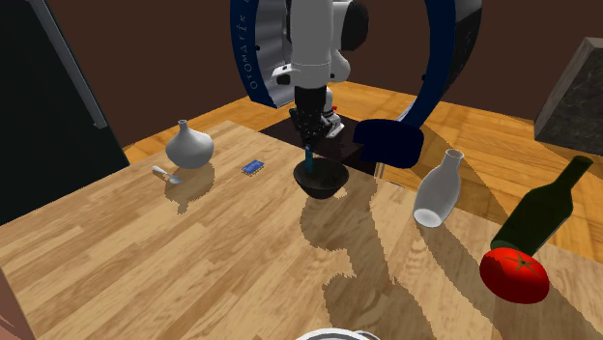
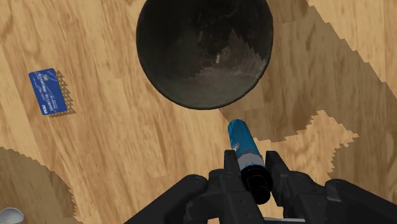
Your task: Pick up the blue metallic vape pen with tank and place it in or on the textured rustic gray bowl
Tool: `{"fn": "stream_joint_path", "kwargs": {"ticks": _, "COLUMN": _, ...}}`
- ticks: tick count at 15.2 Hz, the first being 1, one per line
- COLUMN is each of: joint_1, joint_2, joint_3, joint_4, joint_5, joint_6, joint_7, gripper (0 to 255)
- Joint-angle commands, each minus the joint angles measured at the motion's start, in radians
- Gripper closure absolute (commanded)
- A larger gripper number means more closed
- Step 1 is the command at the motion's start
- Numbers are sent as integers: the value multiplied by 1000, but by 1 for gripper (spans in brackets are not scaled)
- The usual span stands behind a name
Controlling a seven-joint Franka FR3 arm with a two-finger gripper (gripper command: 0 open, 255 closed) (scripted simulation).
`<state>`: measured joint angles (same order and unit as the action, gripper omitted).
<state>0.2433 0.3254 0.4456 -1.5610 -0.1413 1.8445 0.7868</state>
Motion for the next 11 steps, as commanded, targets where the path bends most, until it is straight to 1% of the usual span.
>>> {"fn": "stream_joint_path", "kwargs": {"ticks": 1, "joint_1": -22, "joint_2": -101, "joint_3": 12, "joint_4": -128, "joint_5": 39, "joint_6": 35, "joint_7": -5, "gripper": 255}}
{"fn": "stream_joint_path", "kwargs": {"ticks": 6, "joint_1": -42, "joint_2": -316, "joint_3": 28, "joint_4": -349, "joint_5": 138, "joint_6": 65, "joint_7": -30, "gripper": 255}}
{"fn": "stream_joint_path", "kwargs": {"ticks": 7, "joint_1": -42, "joint_2": -376, "joint_3": 30, "joint_4": -404, "joint_5": 167, "joint_6": 66, "joint_7": -39, "gripper": 255}}
{"fn": "stream_joint_path", "kwargs": {"ticks": 11, "joint_1": -38, "joint_2": -364, "joint_3": 29, "joint_4": -446, "joint_5": 162, "joint_6": 119, "joint_7": -35, "gripper": 255}}
